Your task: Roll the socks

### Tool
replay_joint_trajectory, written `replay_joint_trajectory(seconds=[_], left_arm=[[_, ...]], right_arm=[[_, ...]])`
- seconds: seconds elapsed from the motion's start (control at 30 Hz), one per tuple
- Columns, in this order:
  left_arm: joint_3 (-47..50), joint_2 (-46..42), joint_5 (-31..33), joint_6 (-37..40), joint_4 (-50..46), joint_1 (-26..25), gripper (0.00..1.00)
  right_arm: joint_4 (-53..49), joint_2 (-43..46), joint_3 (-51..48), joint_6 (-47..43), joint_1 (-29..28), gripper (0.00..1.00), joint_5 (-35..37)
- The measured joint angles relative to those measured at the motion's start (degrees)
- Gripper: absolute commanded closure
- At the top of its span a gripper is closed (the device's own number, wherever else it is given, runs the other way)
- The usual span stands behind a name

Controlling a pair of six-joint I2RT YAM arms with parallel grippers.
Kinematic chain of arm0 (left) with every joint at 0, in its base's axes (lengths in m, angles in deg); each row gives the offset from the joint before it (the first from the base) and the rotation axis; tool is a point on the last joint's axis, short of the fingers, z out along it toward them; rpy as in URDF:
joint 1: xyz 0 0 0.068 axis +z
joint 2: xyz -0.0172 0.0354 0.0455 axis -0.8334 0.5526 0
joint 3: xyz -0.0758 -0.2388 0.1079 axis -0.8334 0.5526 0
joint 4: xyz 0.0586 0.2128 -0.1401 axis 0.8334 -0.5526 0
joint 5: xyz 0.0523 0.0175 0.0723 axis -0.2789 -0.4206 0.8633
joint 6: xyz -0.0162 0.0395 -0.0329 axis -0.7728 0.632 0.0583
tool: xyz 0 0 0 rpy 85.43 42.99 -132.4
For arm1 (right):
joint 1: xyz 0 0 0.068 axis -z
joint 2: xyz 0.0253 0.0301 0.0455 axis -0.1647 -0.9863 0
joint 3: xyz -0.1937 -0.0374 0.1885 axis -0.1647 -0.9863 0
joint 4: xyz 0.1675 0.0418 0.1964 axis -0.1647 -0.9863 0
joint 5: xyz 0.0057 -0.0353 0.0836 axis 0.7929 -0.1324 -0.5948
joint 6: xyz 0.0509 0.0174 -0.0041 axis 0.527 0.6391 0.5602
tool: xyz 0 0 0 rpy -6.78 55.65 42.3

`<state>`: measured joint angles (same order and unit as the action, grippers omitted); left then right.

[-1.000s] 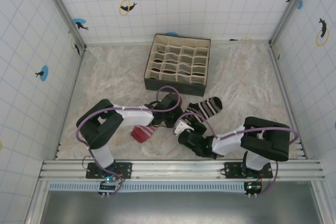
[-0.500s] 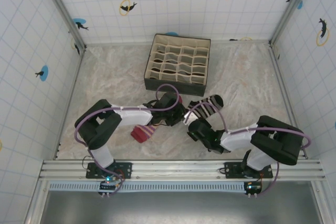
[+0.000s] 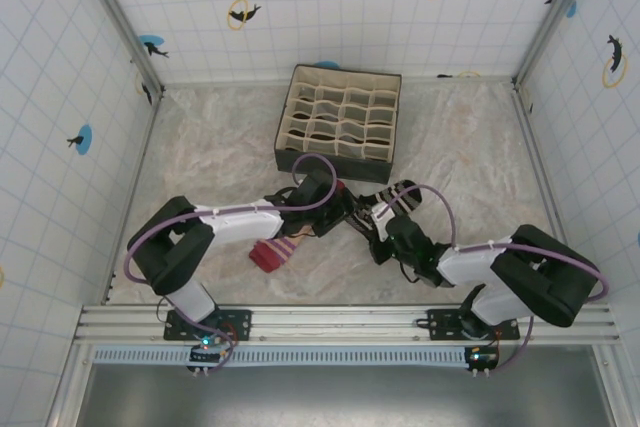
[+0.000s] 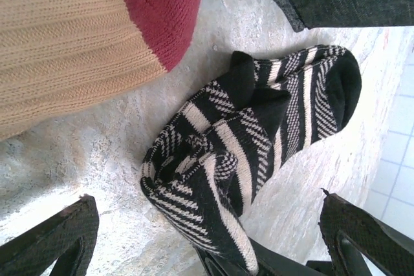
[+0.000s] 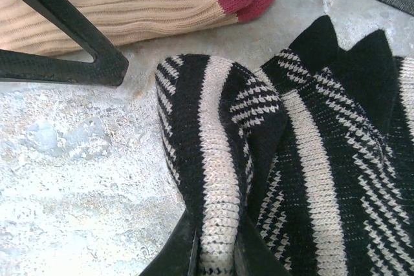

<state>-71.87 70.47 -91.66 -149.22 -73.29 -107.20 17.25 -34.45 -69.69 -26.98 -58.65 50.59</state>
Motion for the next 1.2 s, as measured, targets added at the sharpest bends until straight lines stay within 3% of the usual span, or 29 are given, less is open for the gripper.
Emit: replay_joint_trajectory(seconds=[0.27, 0.63, 0.9, 1.2], left_arm=[[2.95, -1.42, 0.61, 0.17, 0.50, 0.02, 0.13], [6.25, -1.42, -0.46, 0.17, 4.24, -0.24, 0.23], [6.27, 0.59, -1.36, 0.22, 9.03, -1.81, 0.34], [5.75, 5.31, -2.62, 0.20, 15.23, -2.47, 0.37]], right_arm=[[2.08, -2.10, 0.20, 4.35, 8.22, 1.00, -14.32], [6.29, -8.26, 0.66, 17.99, 20.09, 1.00, -35.06], [8.07, -11.72, 0.74, 28.22, 25.00, 1.00, -43.25], [10.73, -15.56, 1.09, 34.01, 28.06, 1.00, -49.00]])
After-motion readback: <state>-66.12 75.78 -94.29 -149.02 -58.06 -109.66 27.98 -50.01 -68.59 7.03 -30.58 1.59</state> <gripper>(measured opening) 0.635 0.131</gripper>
